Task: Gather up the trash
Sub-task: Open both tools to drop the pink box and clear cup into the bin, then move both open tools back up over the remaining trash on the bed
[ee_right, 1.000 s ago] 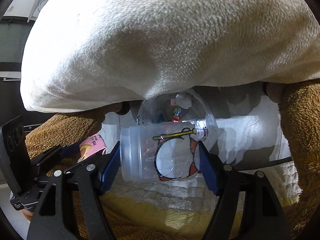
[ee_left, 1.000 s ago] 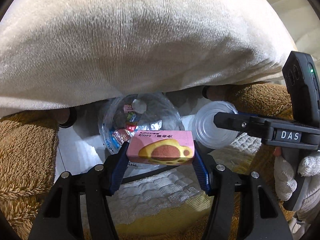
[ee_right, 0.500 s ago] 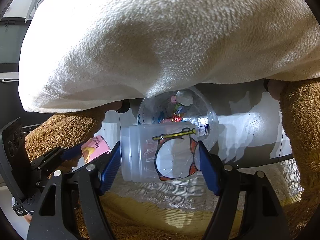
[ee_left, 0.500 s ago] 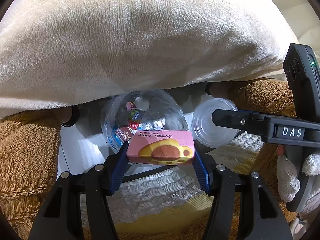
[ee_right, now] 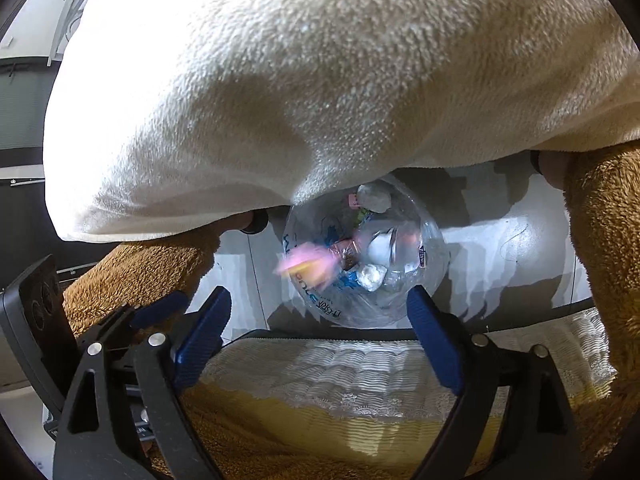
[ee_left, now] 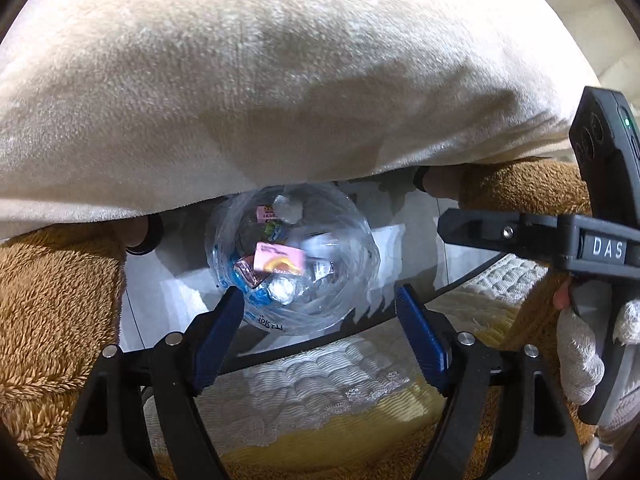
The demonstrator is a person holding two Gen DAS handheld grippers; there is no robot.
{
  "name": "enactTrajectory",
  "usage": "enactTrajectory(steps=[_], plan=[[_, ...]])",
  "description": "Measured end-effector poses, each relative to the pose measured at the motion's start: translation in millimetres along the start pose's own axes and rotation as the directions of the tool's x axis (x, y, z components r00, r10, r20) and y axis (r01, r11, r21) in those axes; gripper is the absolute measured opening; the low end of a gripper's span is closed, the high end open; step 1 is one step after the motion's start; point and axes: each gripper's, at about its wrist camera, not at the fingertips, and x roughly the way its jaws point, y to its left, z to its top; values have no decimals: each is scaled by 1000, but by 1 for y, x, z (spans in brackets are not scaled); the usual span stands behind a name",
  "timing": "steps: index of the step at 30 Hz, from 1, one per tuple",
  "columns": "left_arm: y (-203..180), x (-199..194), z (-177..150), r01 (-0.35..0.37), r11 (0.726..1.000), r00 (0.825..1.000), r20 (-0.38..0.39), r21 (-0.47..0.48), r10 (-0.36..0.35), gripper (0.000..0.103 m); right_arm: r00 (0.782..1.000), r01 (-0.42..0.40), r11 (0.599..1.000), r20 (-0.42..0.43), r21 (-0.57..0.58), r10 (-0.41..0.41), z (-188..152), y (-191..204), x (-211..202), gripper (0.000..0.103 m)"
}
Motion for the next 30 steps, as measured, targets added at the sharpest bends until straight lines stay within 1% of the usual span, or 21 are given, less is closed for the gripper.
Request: enactTrajectory(steps=[5,10,12,17,21,24,26,28,30], plan=[[1,-3,1,8,1000,1000,13,1,-8,77,1000,2,1000,-5,-16,-2,-1,5,1,88],[0,-11,1,26,1000,999,41,13,-27,77,1000,-6,999,12,-44,6,-2,8,-5,88],[-1,-15,1,22,999,998,60,26,-23,77,1000,-11,998,23,-60,13,-3,10,-9,88],[1,-26,1,44,999,993,104,30,-47,77,998,-28,995,48,-91,32,-4,12,-19,88],[-1,-35,2,56,997,988,143,56,-64,77,995,-50,992,75,-114,59,-5,12,-29,88],[-2,-48,2,75,994,976,198,78,-89,77,987,-80,988,131,-134,97,-6,11,-42,87],[-3,-57,2,68,994,966,245,90,-88,77,976,-94,980,176,-177,126,-9,14,-54,87],[-7,-69,0,48,992,949,305,113,-80,77,961,-126,969,217,-212,172,-12,17,-65,87],[-8,-79,-2,48,990,930,355,133,-93,77,944,-148,957,251,-252,212,-14,21,-76,87]])
